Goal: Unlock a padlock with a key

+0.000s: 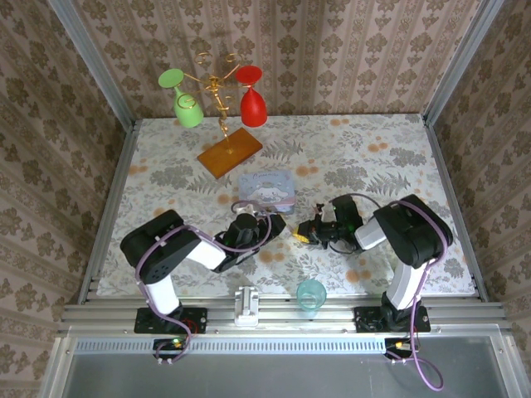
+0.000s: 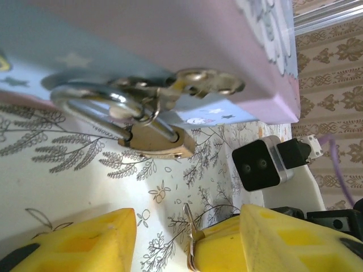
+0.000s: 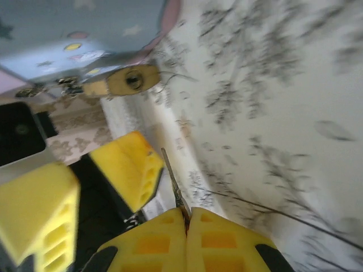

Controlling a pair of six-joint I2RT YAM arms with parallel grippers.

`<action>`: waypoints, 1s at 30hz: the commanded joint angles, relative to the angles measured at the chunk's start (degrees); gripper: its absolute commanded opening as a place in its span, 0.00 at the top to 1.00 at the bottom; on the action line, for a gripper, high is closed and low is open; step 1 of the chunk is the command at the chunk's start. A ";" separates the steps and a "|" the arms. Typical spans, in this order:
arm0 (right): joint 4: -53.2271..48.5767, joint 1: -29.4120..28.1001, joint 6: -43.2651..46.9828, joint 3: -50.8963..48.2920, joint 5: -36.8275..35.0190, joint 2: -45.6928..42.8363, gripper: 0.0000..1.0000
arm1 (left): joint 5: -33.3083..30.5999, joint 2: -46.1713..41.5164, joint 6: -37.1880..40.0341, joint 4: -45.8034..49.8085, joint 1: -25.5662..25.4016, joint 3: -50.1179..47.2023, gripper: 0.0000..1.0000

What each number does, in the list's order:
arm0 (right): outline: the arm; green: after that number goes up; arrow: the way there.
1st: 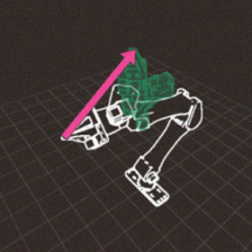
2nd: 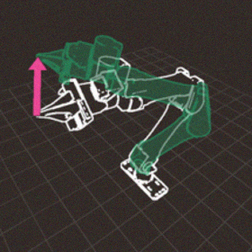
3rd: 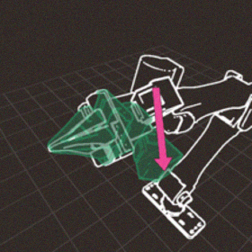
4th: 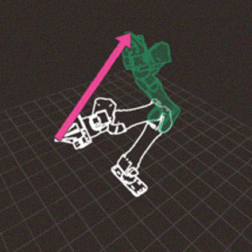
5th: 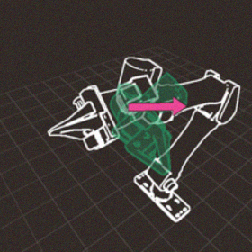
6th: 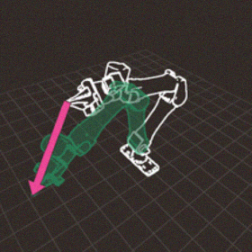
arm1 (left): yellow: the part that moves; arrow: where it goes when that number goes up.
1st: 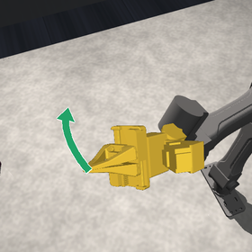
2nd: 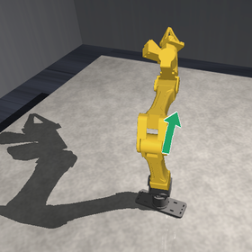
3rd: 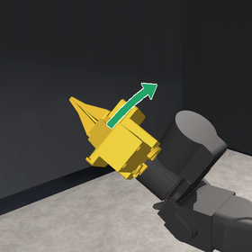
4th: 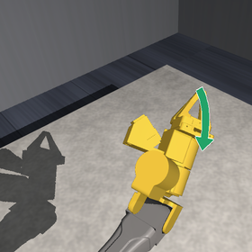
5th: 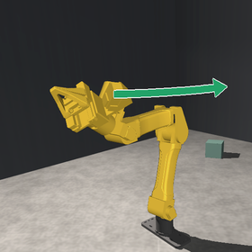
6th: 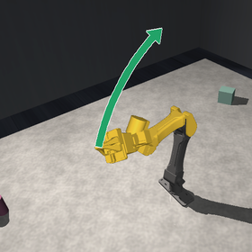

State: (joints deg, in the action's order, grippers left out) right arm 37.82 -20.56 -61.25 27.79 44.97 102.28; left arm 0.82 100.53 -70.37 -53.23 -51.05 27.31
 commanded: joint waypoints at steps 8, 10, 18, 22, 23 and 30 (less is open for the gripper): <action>-33.32 0.68 21.64 6.56 -10.73 -8.70 1.00 | -9.45 -0.80 19.35 24.86 2.02 7.91 0.37; -33.26 0.69 21.79 6.40 -10.69 -9.06 1.00 | -8.88 0.66 19.96 23.01 2.83 8.31 0.37; -33.92 1.26 22.24 6.31 -11.13 -11.05 1.00 | -7.61 4.93 23.48 22.96 2.84 13.93 0.36; -34.00 1.63 22.18 5.63 -11.64 -12.01 1.00 | -7.72 6.54 22.79 19.75 2.40 13.00 0.39; -33.81 1.74 22.25 5.46 -11.67 -12.04 1.00 | -7.93 6.90 22.90 19.90 2.29 13.22 0.41; -32.61 1.82 21.58 4.40 -11.43 -12.03 1.00 | -10.69 6.93 23.57 21.72 0.65 14.46 0.62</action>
State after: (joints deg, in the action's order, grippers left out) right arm 5.82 -18.98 -40.23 33.34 34.59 91.44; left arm -8.64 106.43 -47.90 -36.25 -49.78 41.89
